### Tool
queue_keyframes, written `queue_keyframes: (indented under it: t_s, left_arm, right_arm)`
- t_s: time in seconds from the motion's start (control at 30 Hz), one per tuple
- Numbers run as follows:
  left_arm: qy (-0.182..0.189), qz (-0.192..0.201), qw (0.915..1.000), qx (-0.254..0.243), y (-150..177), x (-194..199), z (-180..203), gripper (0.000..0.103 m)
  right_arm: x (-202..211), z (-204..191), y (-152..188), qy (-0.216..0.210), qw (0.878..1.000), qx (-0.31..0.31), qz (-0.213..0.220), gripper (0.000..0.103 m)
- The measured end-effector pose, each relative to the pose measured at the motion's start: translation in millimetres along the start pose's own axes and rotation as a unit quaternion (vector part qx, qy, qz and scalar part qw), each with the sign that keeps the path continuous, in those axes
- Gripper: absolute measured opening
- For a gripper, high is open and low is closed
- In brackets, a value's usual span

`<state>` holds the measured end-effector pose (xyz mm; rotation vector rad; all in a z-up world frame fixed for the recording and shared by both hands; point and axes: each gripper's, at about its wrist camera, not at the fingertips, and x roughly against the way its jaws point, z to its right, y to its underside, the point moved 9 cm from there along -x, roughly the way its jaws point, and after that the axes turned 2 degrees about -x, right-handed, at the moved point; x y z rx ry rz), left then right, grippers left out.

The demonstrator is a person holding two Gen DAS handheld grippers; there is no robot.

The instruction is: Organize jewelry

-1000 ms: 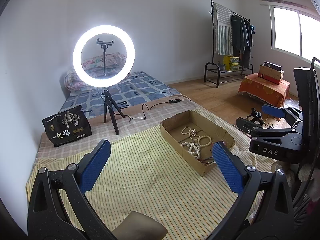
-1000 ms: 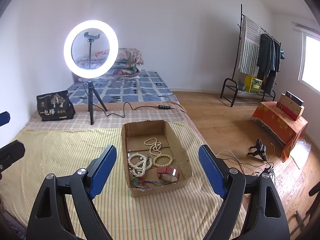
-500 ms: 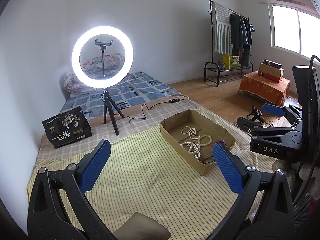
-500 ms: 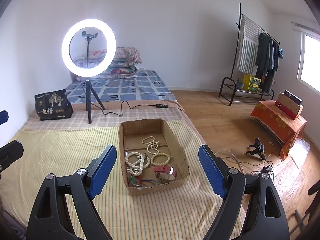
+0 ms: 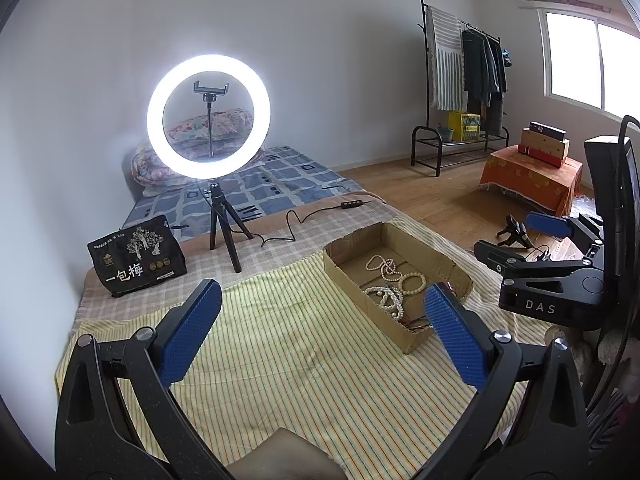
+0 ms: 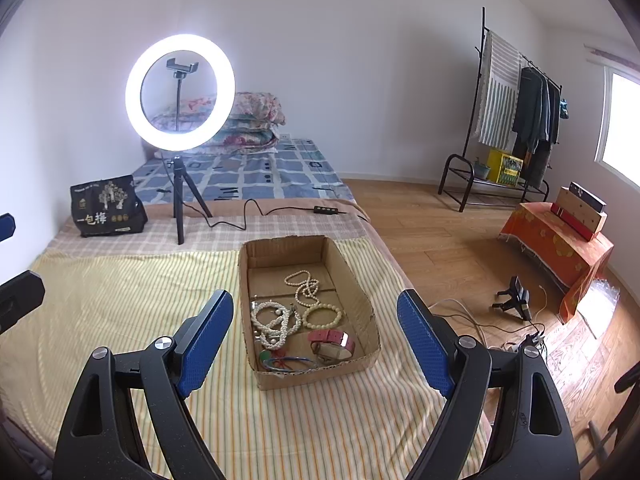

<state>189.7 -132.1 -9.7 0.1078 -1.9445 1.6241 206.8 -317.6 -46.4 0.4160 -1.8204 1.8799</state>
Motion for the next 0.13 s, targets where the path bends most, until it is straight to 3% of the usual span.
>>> queue_keyframes:
  t_s: [0.13]
  left_arm:
    - [-0.005,0.007,1.0,0.001,-4.1,-0.2,-6.4,0.103]
  right_arm:
    - [-1.0,0.1,0.7,-0.001,1.0,0.002,-0.001,0.084]
